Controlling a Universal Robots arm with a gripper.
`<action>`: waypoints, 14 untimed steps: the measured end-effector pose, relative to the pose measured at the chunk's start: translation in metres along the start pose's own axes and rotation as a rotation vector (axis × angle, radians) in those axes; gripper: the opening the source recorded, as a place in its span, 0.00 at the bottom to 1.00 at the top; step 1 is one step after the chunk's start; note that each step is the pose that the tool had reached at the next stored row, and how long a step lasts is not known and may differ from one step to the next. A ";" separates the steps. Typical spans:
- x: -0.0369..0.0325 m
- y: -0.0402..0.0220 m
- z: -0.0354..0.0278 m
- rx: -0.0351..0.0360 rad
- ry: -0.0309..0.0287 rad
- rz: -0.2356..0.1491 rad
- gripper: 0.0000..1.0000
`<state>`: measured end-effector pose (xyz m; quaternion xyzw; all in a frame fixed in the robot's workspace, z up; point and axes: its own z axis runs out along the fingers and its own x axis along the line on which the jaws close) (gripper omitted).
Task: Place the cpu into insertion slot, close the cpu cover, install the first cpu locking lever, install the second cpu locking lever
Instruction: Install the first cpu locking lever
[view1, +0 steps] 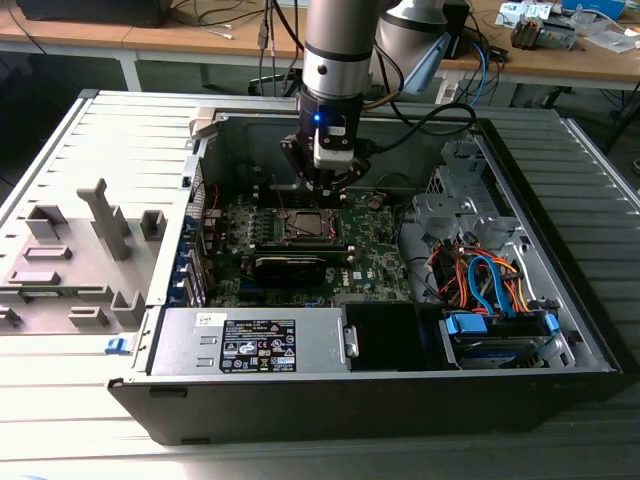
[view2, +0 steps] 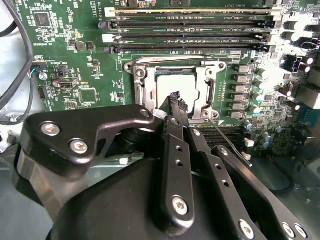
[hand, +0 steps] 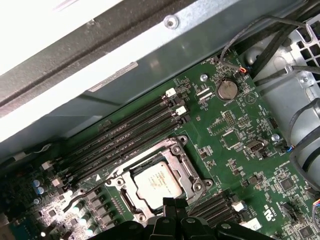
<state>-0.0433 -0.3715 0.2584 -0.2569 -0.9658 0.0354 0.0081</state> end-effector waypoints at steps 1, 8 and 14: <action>0.0000 0.0000 0.0000 0.0000 -0.0001 -0.001 0.11; 0.0000 0.0000 0.0001 -0.0001 -0.0010 -0.013 0.11; 0.0001 0.0001 0.0002 -0.0021 -0.0006 -0.022 0.11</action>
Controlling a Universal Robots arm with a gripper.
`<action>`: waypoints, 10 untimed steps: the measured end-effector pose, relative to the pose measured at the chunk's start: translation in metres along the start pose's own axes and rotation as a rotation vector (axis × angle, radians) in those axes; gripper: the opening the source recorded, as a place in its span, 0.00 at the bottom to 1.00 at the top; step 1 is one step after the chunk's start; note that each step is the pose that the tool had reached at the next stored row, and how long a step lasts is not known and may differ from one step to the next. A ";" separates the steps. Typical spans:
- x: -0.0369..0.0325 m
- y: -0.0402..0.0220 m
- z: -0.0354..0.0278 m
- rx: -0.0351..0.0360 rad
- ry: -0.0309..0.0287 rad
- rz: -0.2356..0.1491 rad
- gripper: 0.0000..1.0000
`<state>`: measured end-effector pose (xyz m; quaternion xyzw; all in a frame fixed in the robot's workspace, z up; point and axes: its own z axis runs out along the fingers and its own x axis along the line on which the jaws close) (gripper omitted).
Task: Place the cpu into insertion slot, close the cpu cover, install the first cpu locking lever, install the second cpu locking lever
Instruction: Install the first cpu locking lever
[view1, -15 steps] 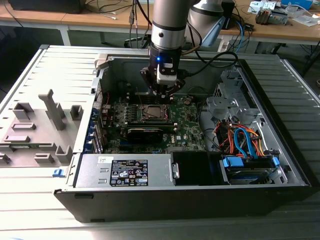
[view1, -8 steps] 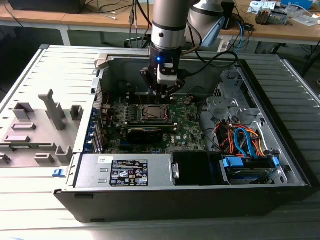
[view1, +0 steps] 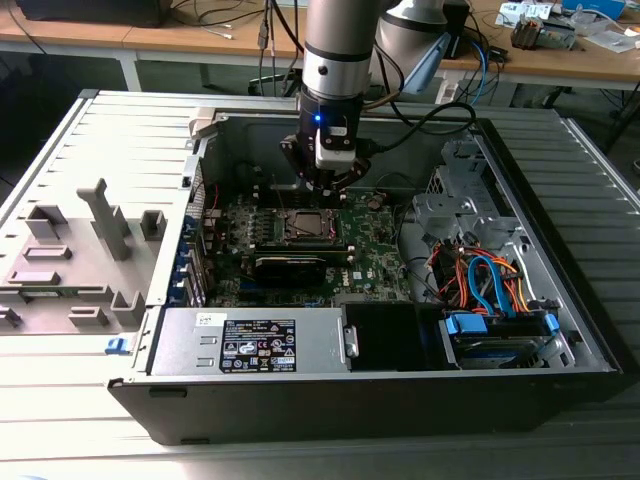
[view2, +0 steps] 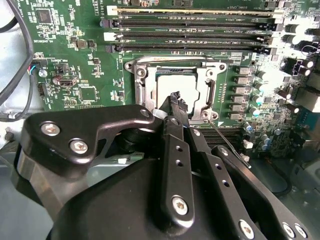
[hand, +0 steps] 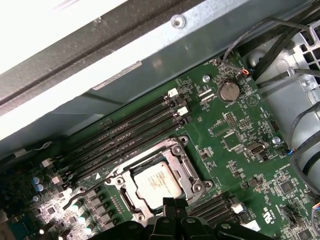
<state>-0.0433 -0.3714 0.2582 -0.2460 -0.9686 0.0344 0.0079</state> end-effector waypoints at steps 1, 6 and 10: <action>0.0000 0.0000 0.0000 -0.0010 0.0005 -0.002 0.11; -0.0001 0.0000 0.0000 -0.0016 -0.0002 -0.016 0.11; -0.0001 0.0000 0.0001 -0.0016 -0.0008 -0.025 0.11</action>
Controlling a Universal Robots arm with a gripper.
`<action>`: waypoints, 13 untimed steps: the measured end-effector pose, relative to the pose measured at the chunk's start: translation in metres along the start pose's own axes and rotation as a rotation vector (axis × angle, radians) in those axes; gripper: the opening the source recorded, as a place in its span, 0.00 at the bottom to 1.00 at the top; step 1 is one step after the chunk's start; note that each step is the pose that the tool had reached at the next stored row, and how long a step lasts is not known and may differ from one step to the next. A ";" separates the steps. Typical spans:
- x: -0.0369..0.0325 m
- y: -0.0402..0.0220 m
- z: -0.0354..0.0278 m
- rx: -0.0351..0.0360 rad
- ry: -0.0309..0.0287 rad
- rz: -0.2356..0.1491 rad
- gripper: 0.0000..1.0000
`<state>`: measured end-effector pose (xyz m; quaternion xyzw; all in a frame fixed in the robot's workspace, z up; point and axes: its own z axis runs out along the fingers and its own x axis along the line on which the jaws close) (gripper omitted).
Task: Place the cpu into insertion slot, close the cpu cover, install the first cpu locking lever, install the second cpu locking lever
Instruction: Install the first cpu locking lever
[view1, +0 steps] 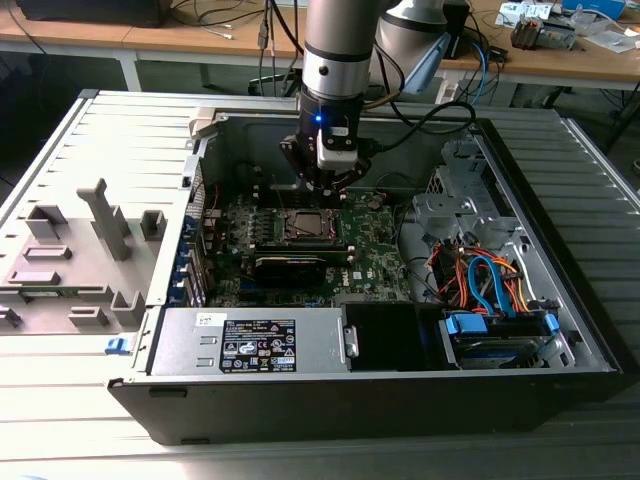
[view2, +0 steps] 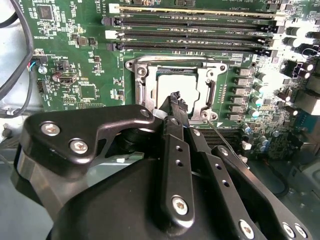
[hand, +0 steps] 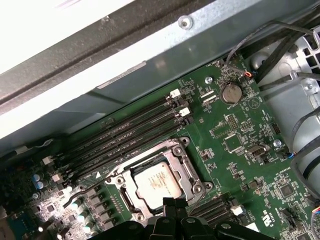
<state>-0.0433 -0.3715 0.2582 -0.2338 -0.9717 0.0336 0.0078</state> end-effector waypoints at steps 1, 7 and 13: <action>0.0000 0.0000 0.0000 0.0000 -0.0001 -0.001 0.11; 0.0000 0.0000 0.0000 0.0000 -0.0008 -0.011 0.11; 0.0000 0.0000 0.0001 0.0000 -0.0014 -0.020 0.11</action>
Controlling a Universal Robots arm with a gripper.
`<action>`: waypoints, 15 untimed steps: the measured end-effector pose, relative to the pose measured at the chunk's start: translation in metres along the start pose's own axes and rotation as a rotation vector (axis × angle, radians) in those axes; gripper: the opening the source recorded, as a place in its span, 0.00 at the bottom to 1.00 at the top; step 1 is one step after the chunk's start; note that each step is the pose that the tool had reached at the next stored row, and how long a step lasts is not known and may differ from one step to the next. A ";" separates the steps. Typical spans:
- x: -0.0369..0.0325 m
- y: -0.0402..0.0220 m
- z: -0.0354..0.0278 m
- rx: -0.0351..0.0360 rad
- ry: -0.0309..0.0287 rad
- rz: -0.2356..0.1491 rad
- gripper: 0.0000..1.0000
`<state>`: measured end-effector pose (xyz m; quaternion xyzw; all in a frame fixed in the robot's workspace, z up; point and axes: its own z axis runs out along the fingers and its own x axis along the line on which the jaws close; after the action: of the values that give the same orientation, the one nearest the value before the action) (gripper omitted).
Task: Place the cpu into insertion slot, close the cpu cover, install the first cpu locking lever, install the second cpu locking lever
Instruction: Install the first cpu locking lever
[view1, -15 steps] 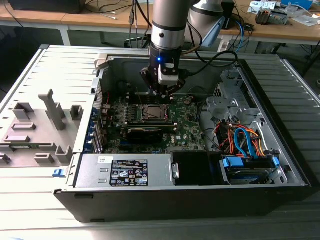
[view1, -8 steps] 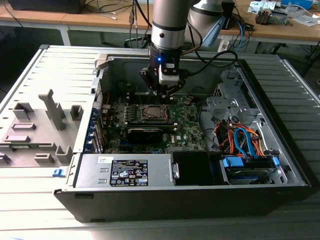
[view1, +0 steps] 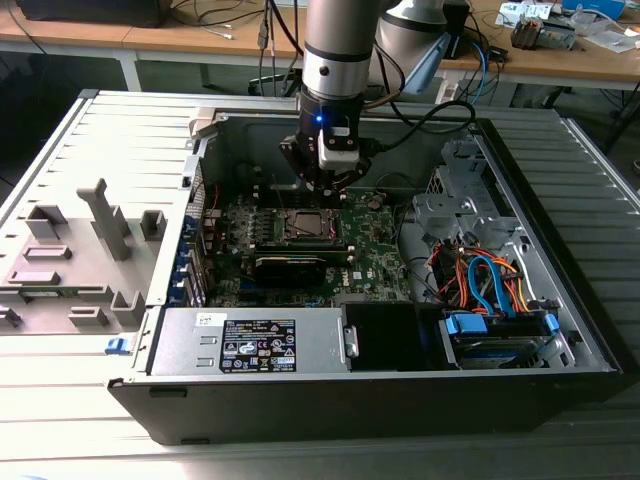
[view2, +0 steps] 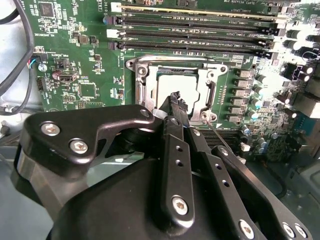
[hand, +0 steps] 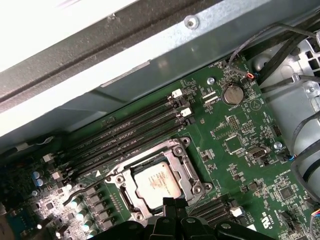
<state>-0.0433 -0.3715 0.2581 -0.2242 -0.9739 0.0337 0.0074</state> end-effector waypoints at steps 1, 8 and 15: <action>0.0000 0.0000 0.0000 -0.0001 -0.0001 -0.002 0.11; 0.0000 0.0000 0.0001 -0.0001 -0.0009 -0.013 0.11; 0.0000 0.0000 0.0002 -0.0001 -0.0018 -0.026 0.11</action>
<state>-0.0433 -0.3715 0.2579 -0.2117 -0.9767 0.0338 0.0070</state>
